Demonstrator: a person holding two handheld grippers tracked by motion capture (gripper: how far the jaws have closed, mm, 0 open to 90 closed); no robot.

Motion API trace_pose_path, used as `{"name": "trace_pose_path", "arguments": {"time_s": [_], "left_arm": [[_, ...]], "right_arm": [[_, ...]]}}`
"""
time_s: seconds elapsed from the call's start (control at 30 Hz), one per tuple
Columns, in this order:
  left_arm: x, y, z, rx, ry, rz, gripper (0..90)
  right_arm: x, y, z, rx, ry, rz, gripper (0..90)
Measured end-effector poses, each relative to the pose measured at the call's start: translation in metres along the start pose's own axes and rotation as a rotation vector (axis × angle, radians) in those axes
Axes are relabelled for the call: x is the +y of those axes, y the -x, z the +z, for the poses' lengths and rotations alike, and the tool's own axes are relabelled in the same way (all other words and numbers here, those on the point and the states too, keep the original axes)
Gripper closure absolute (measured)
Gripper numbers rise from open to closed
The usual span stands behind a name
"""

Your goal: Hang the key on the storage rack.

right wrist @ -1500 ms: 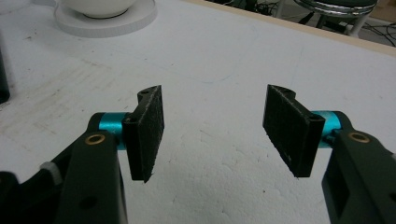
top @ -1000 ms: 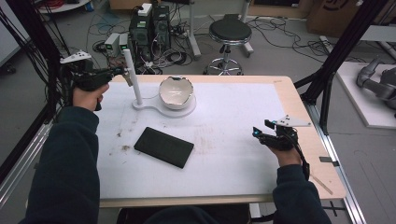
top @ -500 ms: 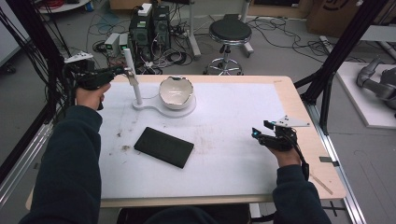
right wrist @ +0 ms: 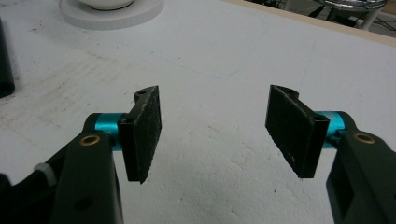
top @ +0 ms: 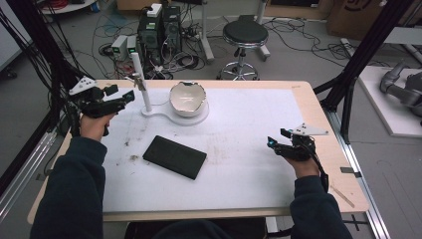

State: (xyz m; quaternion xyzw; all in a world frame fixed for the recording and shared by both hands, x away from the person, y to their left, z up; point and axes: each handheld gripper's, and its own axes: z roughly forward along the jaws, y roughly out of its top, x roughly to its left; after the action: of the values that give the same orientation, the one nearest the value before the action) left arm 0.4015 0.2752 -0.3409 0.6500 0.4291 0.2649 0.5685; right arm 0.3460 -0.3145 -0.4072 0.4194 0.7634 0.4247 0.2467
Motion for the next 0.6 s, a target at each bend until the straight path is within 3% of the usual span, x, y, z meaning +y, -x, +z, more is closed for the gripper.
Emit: {"name": "trace_pose_path", "arguments": {"time_s": [0.13, 0.43, 0.6], "left_arm": [[-0.014, 0.011, -0.01, -0.014, 0.008, -0.001, 20.7], [-0.05, 0.026, -0.016, -0.03, -0.04, 0.009, 20.7], [-0.055, 0.035, -0.017, -0.053, -0.048, 0.032, 20.7]], "right_arm": [[0.001, -0.001, 0.001, 0.004, 0.001, 0.006, 34.2], [0.0, 0.002, 0.002, -0.002, -0.003, 0.007, 33.1], [0.002, 0.0, 0.0, -0.002, 0.012, 0.008, 32.2]]}}
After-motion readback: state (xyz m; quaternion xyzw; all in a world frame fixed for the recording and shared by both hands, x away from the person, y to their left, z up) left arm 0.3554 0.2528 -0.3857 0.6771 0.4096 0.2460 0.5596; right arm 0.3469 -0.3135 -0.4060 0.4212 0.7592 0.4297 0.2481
